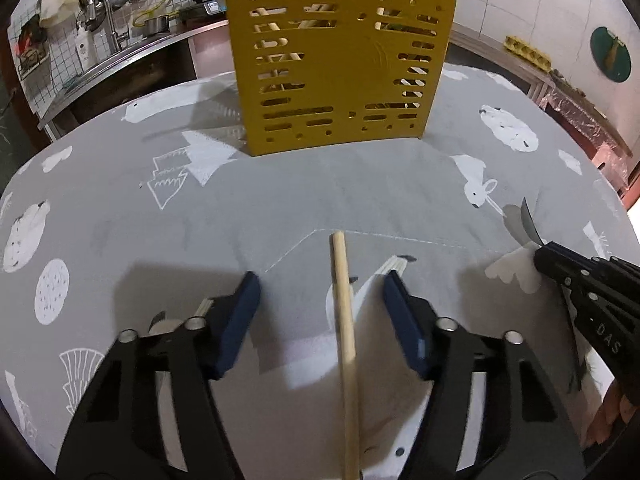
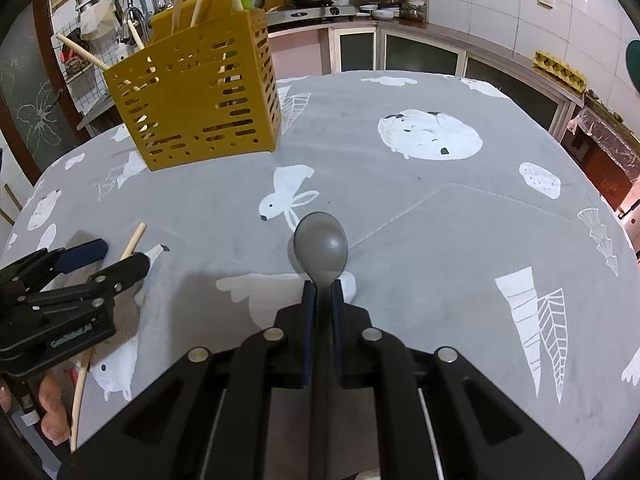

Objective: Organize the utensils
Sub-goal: 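Close the left tool on a wooden chopstick lying on the cloth, then lift the left tool's chopstick toward the holder while the right tool carries the spoon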

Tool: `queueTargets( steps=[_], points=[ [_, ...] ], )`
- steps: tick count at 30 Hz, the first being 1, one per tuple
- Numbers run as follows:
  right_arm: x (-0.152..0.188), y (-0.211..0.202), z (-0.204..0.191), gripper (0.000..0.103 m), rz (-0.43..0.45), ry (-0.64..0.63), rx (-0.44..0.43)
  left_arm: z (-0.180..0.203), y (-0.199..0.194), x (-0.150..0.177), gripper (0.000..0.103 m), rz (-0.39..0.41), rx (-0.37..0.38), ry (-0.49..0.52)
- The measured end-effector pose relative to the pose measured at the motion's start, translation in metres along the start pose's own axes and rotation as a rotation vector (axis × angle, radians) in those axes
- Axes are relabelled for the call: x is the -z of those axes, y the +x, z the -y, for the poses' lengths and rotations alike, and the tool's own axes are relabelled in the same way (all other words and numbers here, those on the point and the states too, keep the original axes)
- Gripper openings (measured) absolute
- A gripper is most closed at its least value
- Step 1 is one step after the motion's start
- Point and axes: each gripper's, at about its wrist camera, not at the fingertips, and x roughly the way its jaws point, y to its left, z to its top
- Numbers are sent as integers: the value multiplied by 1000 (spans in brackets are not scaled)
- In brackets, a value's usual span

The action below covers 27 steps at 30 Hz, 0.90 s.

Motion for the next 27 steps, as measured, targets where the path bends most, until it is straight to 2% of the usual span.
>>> queueTargets(
  steps=[1,6,9,13,19,27],
  points=[
    [-1,1,-1,8,1,0,1,1,0,-2,51,-3,-1,2],
    [-5,3,-6,8,-6,-3,9,-2,0,-9,19,-33,8,-13],
    [-6,2,-8,8,-6,-2,4,-9,-1,-12,7,-37,26,-37],
    [-6,-2,-10,8,-2,-1,-6,-12,-5,-12,4,-19,35,-44],
    [-10,-13,-9,8,24,22,-30,-20,-27,-14,4,51,35,-63],
    [-16,-33,-8,8,85,51,-82,-33,-76,-18,4,209,16,-61]
  ],
)
